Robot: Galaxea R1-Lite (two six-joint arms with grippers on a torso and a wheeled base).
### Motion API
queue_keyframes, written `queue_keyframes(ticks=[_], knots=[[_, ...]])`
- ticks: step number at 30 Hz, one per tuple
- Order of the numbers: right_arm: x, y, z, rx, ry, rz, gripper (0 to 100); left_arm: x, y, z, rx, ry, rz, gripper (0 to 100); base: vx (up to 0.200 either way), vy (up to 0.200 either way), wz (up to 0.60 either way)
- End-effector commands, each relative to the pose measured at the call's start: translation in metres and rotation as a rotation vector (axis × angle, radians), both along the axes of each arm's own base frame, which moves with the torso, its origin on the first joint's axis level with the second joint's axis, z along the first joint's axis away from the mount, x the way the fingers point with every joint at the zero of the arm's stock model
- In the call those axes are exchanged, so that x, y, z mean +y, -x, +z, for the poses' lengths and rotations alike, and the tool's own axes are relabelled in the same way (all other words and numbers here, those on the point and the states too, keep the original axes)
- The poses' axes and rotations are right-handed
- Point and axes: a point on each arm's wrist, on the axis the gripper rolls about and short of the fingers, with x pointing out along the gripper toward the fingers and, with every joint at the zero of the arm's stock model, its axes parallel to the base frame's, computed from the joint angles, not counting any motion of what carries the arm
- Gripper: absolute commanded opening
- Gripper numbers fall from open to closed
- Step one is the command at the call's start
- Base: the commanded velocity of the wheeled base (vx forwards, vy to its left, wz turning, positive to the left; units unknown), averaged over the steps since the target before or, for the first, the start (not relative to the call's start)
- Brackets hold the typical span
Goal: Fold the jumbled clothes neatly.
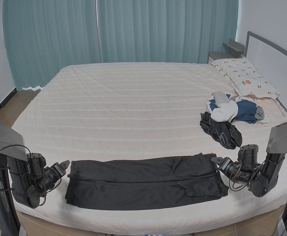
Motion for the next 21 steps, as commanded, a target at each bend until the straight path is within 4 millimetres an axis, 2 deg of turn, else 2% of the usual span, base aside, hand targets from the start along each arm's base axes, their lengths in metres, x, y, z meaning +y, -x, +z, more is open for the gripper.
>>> queue_keyframes(ticks=[1, 3, 6, 13, 21], knots=[[-0.010, -0.004, 0.007, -0.025, -0.024, -0.017, 100, 0.007, -0.016, 0.014, -0.095, 0.069, -0.030, 100, 0.000, 0.000, 0.00], [-0.012, -0.004, 0.006, -0.022, -0.031, -0.013, 100, 0.006, -0.019, 0.013, -0.088, 0.082, -0.048, 100, 0.000, 0.000, 0.00], [-0.020, -0.006, 0.004, -0.010, -0.063, 0.006, 100, 0.007, -0.044, 0.011, -0.051, 0.130, -0.116, 100, 0.000, 0.000, 0.00], [-0.029, -0.006, 0.004, 0.002, -0.107, 0.038, 100, 0.010, -0.072, 0.010, 0.062, 0.224, -0.244, 100, 0.000, 0.000, 0.00], [-0.031, -0.007, -0.004, 0.026, -0.117, 0.049, 100, 0.013, -0.077, -0.004, 0.108, 0.186, -0.262, 100, 0.000, 0.000, 0.00]])
